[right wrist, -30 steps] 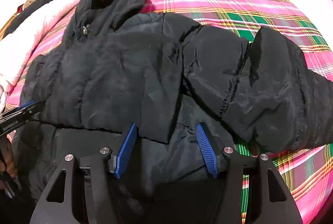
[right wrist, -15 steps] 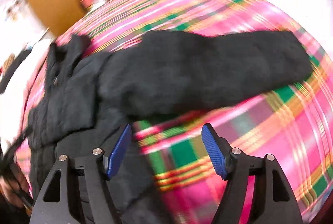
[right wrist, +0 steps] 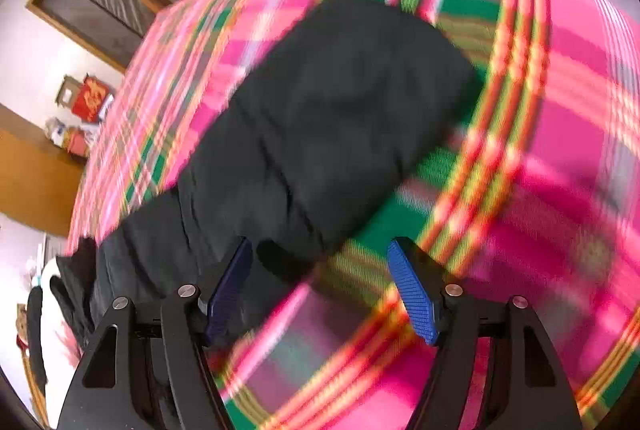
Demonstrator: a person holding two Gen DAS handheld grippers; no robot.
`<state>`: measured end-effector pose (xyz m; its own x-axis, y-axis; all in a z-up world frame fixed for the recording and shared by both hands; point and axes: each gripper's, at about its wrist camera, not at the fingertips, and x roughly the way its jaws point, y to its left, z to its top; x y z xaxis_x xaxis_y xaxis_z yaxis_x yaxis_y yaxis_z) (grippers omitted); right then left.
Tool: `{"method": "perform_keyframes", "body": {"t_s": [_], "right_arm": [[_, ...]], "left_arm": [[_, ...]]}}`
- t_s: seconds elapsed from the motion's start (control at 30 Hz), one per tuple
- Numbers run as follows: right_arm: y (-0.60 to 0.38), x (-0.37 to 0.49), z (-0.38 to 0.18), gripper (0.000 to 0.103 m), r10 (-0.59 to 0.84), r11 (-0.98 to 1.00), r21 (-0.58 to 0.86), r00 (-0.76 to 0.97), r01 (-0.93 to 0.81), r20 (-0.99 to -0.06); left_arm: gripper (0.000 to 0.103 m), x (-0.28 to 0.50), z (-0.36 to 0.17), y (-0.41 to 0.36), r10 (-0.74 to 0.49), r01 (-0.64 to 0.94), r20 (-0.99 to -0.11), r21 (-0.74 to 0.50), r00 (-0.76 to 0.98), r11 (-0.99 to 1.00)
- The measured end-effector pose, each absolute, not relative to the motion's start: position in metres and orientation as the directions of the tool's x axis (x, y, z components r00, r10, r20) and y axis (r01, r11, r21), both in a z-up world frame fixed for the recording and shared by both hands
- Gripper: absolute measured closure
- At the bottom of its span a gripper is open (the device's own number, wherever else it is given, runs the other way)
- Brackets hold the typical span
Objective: Fold large clothes
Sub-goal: 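Grasp the sleeve cuff with the right gripper and lift it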
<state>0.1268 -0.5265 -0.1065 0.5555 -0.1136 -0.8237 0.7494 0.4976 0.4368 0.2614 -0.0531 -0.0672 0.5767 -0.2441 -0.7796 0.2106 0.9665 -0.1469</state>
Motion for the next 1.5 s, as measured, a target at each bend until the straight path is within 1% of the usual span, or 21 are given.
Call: {"method": "perform_keyframes", "body": {"t_s": [0.13, 0.17, 0.2, 0.23, 0.27, 0.3, 0.33, 0.43, 0.53, 0.73, 0.8, 0.97, 1.07, 1.2, 1.33, 1.5], "right_arm": [[-0.537, 0.135, -0.106, 0.032, -0.148, 0.493, 0.437, 0.568, 0.752, -0.81], [-0.537, 0.137, -0.105, 0.035, -0.158, 0.493, 0.427, 0.561, 0.758, -0.812], [-0.536, 0.137, -0.103, 0.054, -0.175, 0.496, 0.406, 0.547, 0.767, -0.819], [-0.535, 0.137, -0.102, 0.08, -0.187, 0.503, 0.388, 0.535, 0.772, -0.824], [-0.534, 0.138, -0.101, 0.083, -0.176, 0.496, 0.401, 0.541, 0.77, -0.822], [-0.534, 0.136, -0.098, 0.089, -0.167, 0.484, 0.423, 0.555, 0.767, -0.815], [-0.53, 0.136, -0.095, 0.093, -0.167, 0.484, 0.431, 0.563, 0.762, -0.809], [-0.515, 0.132, -0.07, 0.095, -0.163, 0.529, 0.458, 0.616, 0.714, -0.771], [-0.49, 0.131, -0.04, 0.095, -0.161, 0.614, 0.442, 0.653, 0.653, -0.74], [-0.429, 0.147, 0.037, 0.095, -0.124, 0.751, 0.434, 0.751, 0.499, -0.648], [-0.401, 0.156, 0.066, 0.096, -0.092, 0.8, 0.425, 0.786, 0.425, -0.612], [-0.34, 0.179, 0.098, 0.096, 0.011, 0.861, 0.423, 0.821, 0.283, -0.571], [-0.304, 0.193, 0.101, 0.096, 0.079, 0.877, 0.43, 0.82, 0.213, -0.567], [-0.256, 0.215, 0.091, 0.096, 0.17, 0.892, 0.434, 0.796, 0.126, -0.581], [-0.196, 0.243, 0.064, 0.096, 0.273, 0.9, 0.436, 0.74, 0.031, -0.615], [-0.135, 0.268, 0.011, 0.096, 0.371, 0.892, 0.451, 0.635, -0.039, -0.678]], "left_arm": [[0.052, 0.263, -0.07, -0.054, -0.235, 0.211, -0.784, -0.135, 0.575, 0.968], [0.052, 0.263, -0.071, -0.054, -0.232, 0.21, -0.785, -0.132, 0.574, 0.969], [0.052, 0.264, -0.072, -0.054, -0.228, 0.208, -0.786, -0.129, 0.574, 0.969], [0.052, 0.265, -0.073, -0.054, -0.223, 0.205, -0.789, -0.126, 0.573, 0.971], [0.052, 0.266, -0.074, -0.054, -0.217, 0.199, -0.792, -0.122, 0.57, 0.972], [0.052, 0.267, -0.075, -0.053, -0.213, 0.195, -0.796, -0.122, 0.567, 0.973], [0.052, 0.268, -0.075, -0.052, -0.211, 0.191, -0.798, -0.123, 0.565, 0.974], [0.052, 0.268, -0.073, -0.048, -0.203, 0.177, -0.799, -0.123, 0.566, 0.976], [0.052, 0.266, -0.067, -0.042, -0.203, 0.167, -0.788, -0.129, 0.581, 0.978], [0.052, 0.263, -0.055, -0.031, -0.208, 0.144, -0.77, -0.152, 0.603, 0.978], [0.052, 0.263, -0.05, -0.027, -0.208, 0.135, -0.765, -0.158, 0.61, 0.978], [0.052, 0.262, -0.037, -0.006, -0.189, 0.094, -0.755, -0.168, 0.628, 0.981], [0.052, 0.262, -0.03, 0.012, -0.187, 0.059, -0.744, -0.195, 0.641, 0.979], [0.052, 0.262, -0.022, 0.033, -0.188, 0.024, -0.726, -0.23, 0.661, 0.973], [0.052, 0.263, -0.015, 0.052, -0.192, -0.011, -0.711, -0.271, 0.676, 0.963], [0.052, 0.264, -0.011, 0.069, -0.2, -0.041, -0.697, -0.312, 0.688, 0.949]]}}
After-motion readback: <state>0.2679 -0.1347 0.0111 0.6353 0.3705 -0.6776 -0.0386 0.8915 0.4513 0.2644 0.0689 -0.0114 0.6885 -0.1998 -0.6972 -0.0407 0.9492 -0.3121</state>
